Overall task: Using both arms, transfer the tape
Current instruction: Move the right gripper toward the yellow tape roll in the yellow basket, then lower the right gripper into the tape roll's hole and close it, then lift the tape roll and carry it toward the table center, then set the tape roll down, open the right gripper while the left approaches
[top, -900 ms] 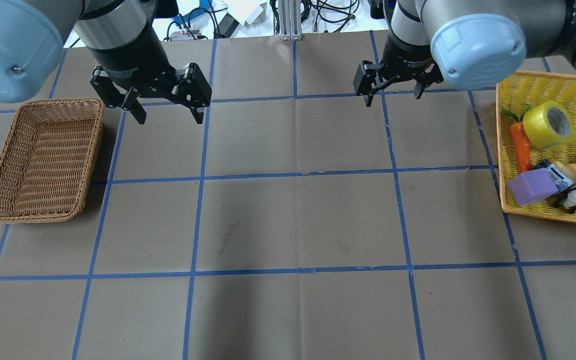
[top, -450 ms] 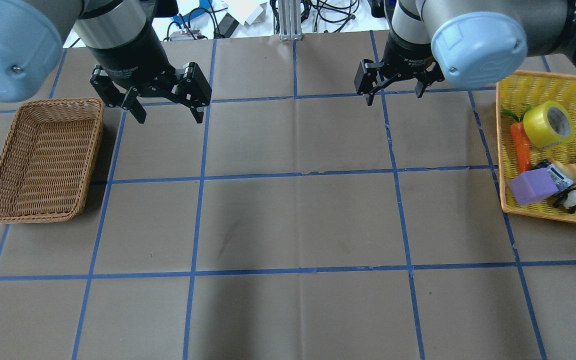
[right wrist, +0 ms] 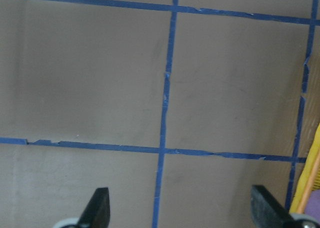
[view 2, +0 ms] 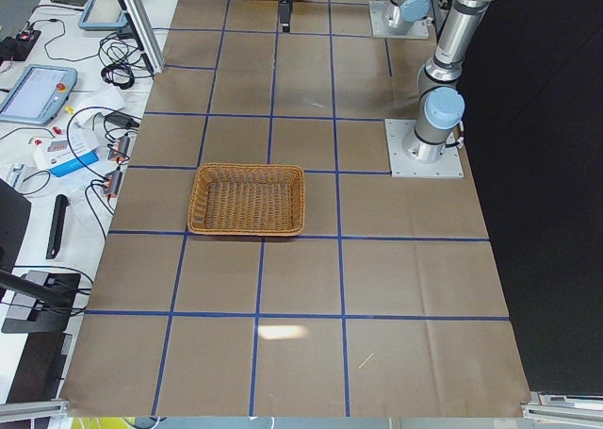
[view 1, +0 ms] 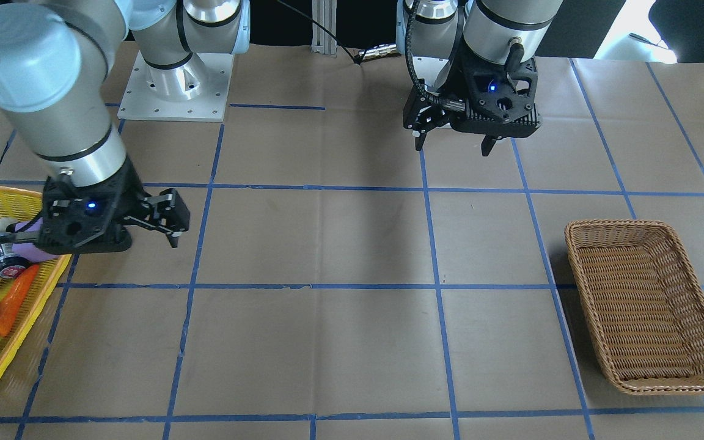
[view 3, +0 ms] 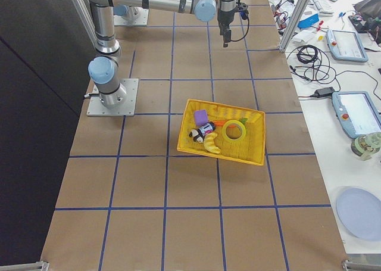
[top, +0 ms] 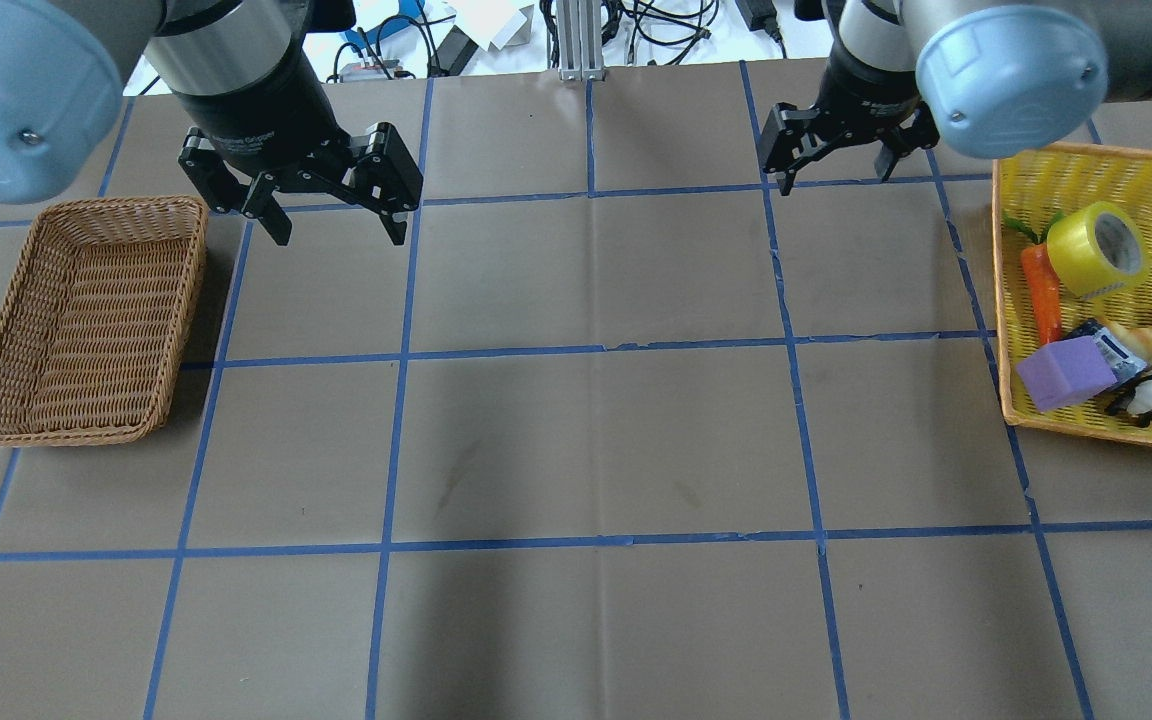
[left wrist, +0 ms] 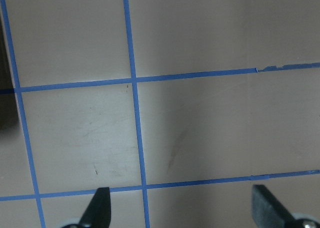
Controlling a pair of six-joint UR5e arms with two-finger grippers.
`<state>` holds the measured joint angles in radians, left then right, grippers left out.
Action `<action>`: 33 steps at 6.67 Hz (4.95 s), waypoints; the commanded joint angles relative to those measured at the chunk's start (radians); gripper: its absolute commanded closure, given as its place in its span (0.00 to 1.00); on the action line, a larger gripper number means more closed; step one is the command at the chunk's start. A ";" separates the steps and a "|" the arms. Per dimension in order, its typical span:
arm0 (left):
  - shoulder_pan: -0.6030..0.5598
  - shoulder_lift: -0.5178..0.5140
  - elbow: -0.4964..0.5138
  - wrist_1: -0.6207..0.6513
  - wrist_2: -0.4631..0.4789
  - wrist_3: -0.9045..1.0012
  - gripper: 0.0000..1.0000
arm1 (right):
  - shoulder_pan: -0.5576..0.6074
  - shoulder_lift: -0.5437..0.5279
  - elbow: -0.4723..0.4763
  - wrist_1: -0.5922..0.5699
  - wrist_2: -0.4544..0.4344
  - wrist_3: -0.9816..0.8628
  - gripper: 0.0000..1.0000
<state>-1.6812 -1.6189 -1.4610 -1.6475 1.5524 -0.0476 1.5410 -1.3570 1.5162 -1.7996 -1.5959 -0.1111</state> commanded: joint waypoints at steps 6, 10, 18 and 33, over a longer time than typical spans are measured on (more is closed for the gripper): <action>0.002 0.005 0.001 0.000 0.002 0.000 0.00 | -0.553 0.341 -0.128 -0.127 0.165 -0.629 0.03; 0.000 0.005 -0.001 0.000 0.000 0.000 0.00 | -0.565 0.355 -0.071 -0.101 0.258 -0.624 0.11; 0.050 0.004 -0.005 0.005 0.008 0.050 0.00 | -0.445 0.158 -0.070 0.116 0.214 -0.429 1.00; 0.036 -0.191 -0.461 0.570 -0.176 -0.116 0.00 | 0.107 -0.046 0.016 0.041 0.116 0.372 0.00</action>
<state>-1.5830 -1.7974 -1.8677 -1.1746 1.3891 -0.0911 1.7205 -1.3440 1.5271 -1.8101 -1.4806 0.3128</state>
